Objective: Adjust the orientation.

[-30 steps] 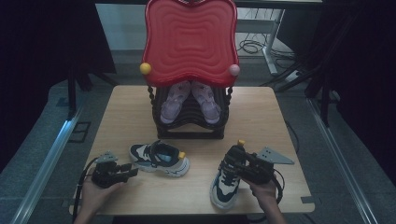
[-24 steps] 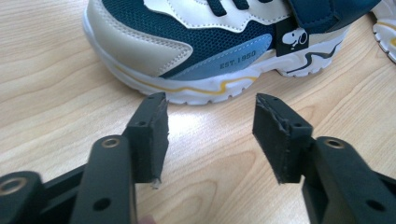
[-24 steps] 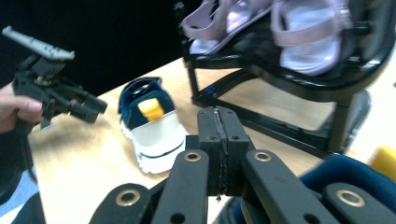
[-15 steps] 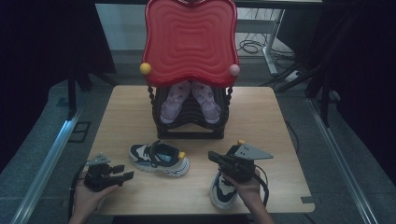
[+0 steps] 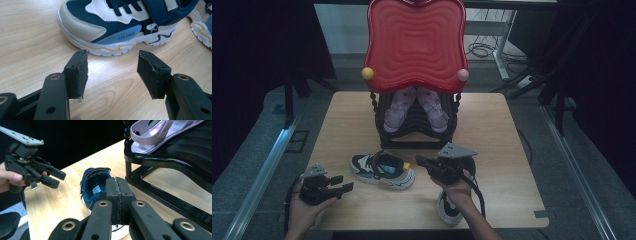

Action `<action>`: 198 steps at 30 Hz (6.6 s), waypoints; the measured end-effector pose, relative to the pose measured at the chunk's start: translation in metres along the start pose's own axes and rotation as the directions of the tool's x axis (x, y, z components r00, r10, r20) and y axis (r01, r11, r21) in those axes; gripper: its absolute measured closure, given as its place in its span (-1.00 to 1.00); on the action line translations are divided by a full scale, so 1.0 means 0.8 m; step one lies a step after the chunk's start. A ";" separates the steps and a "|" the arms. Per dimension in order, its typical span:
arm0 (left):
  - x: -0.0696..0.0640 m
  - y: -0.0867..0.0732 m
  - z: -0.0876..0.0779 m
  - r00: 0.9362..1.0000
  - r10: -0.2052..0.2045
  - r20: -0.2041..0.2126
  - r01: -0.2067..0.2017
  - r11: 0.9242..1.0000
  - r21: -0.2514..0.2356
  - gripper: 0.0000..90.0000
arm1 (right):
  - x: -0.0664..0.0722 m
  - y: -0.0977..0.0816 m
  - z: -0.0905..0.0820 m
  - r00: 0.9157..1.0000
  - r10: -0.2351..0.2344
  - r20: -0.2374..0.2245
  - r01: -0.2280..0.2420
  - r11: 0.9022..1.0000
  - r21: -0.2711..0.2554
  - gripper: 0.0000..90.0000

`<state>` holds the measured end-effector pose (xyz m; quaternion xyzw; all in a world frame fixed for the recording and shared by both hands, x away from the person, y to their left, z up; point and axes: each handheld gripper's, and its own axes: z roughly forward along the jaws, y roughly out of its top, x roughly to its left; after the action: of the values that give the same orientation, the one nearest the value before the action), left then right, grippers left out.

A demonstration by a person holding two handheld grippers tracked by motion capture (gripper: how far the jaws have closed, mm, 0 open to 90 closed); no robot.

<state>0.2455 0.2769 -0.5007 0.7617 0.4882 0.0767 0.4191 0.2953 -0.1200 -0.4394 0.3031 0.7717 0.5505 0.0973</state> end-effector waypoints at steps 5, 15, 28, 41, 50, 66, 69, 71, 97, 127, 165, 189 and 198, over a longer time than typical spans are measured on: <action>0.003 0.000 -0.009 1.000 0.002 -0.001 -0.002 1.000 -0.017 -0.15 | -0.004 0.010 0.020 1.000 -0.014 0.023 0.013 0.998 0.058 1.00; 0.006 0.000 -0.020 0.999 -0.006 0.040 0.008 0.999 -0.049 -0.19 | -0.013 0.008 0.070 0.999 0.009 0.037 -0.015 0.990 0.142 1.00; 0.013 -0.004 -0.025 0.999 -0.029 0.033 0.031 0.998 -0.055 -0.18 | -0.018 -0.002 0.105 0.998 0.032 0.046 -0.040 0.981 0.190 1.00; 0.019 -0.007 -0.025 0.997 -0.056 0.045 0.058 0.997 -0.054 -0.17 | -0.007 -0.007 0.096 0.999 0.028 0.019 -0.031 0.981 0.191 1.00; 0.024 -0.009 -0.028 0.996 -0.074 0.052 0.077 0.995 -0.059 -0.17 | 0.010 -0.010 0.090 1.000 0.021 0.014 -0.023 0.982 0.188 1.00; 0.027 -0.011 -0.028 0.995 -0.085 0.060 0.089 0.994 -0.058 -0.17 | 0.033 -0.032 0.090 0.999 0.010 0.034 -0.017 0.980 0.198 1.00; 0.027 -0.011 -0.028 0.994 -0.086 0.060 0.090 0.994 -0.056 -0.17 | 0.036 -0.034 0.090 1.000 0.015 0.026 -0.020 0.979 0.201 1.00; 0.028 -0.012 -0.028 0.994 -0.087 0.061 0.090 0.994 -0.055 -0.17 | 0.039 -0.036 0.090 1.000 0.019 0.019 -0.022 0.980 0.197 1.00; 0.032 -0.015 -0.025 0.994 -0.097 0.057 0.100 0.994 -0.046 -0.17 | 0.087 -0.055 0.096 0.999 0.001 -0.053 0.008 0.987 0.162 1.00; 0.047 -0.018 -0.035 0.991 -0.125 0.047 0.127 0.990 -0.065 -0.17 | 0.122 -0.057 0.133 0.982 -0.014 -0.190 0.042 0.989 0.142 1.00; 0.066 -0.026 -0.052 0.984 -0.179 0.023 0.180 0.976 -0.120 -0.15 | 0.151 -0.054 0.162 0.968 -0.068 -0.241 0.092 0.992 0.088 1.00; 0.064 -0.028 -0.052 0.984 -0.179 0.000 0.177 0.972 -0.158 -0.13 | 0.069 -0.042 0.027 0.994 -0.073 -0.076 0.073 0.997 0.002 1.00; 0.068 -0.024 -0.052 0.984 -0.179 -0.001 0.176 0.970 -0.168 -0.13 | 0.042 -0.044 -0.016 0.997 -0.068 -0.029 0.068 0.998 -0.015 1.00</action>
<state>0.2388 0.3477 -0.5039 0.6766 0.5494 0.0857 0.4827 0.2499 -0.1183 -0.4601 0.2678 0.7790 0.5569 0.1066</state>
